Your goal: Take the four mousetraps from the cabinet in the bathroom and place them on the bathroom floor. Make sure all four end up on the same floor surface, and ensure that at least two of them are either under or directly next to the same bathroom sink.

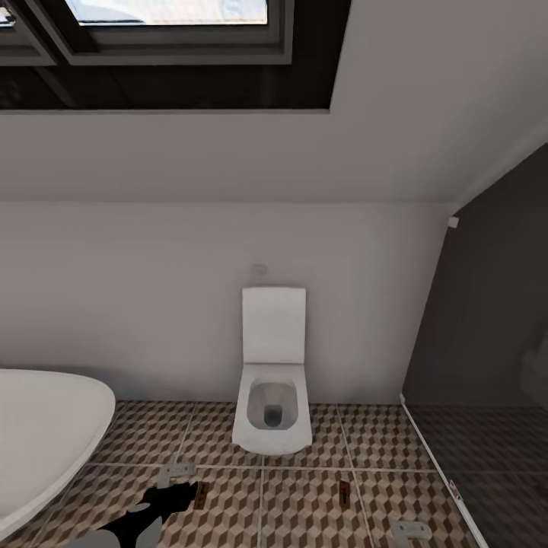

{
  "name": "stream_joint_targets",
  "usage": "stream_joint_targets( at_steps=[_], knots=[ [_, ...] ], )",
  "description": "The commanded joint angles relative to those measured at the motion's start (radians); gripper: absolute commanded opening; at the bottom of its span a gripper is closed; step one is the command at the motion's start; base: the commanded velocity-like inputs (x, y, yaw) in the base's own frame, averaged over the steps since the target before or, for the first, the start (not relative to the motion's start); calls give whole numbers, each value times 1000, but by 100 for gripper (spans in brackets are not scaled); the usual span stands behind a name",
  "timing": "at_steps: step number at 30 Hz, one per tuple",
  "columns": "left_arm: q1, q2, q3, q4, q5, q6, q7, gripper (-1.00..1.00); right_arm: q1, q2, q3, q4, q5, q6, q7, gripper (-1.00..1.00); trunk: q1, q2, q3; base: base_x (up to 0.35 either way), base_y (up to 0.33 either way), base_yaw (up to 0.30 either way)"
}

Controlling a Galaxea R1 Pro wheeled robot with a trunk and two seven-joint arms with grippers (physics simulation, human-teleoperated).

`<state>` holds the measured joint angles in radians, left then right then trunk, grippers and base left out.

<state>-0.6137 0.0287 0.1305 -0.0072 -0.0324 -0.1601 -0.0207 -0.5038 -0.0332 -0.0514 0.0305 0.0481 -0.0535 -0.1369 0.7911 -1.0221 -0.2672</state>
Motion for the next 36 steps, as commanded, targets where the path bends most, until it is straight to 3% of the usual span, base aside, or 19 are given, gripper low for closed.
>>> stream_joint_targets(
  at_steps=[1, 11, 17, 21, 25, 36],
  knots=[
    [2, -1, 7, 2, -5, -4, -3, 100, -1, 0, -5, 3, 6, -5, -2, 100, 0, -1, -1, 0, 0, 0],
    [93, -15, 6, 4, -9, 3, -2, 100, 25, 1, -4, 3, 21, 31, -3, 100, 0, -1, -1, 0, 0, 0],
    [141, -11, 4, 4, -9, 42, 3, 100, 71, 4, -4, 3, 91, 73, -3, 100, 0, -1, -1, 0, 0, 0],
    [171, -1, 3, 4, -9, 84, 5, 100, 132, 4, -5, 3, 144, 77, -5, 100, 0, -1, -1, 0, 0, 0],
    [202, 6, 3, 4, -9, 100, 3, 100, 174, 3, -5, 3, 162, 57, -5, 100, 0, -1, -1, 0, 0, 0],
    [297, 22, 3, 4, -8, 97, -1, 100, 221, 2, -5, 3, 172, -59, -6, 100, 0, -1, -1, 0, 0, 0]
  ],
)
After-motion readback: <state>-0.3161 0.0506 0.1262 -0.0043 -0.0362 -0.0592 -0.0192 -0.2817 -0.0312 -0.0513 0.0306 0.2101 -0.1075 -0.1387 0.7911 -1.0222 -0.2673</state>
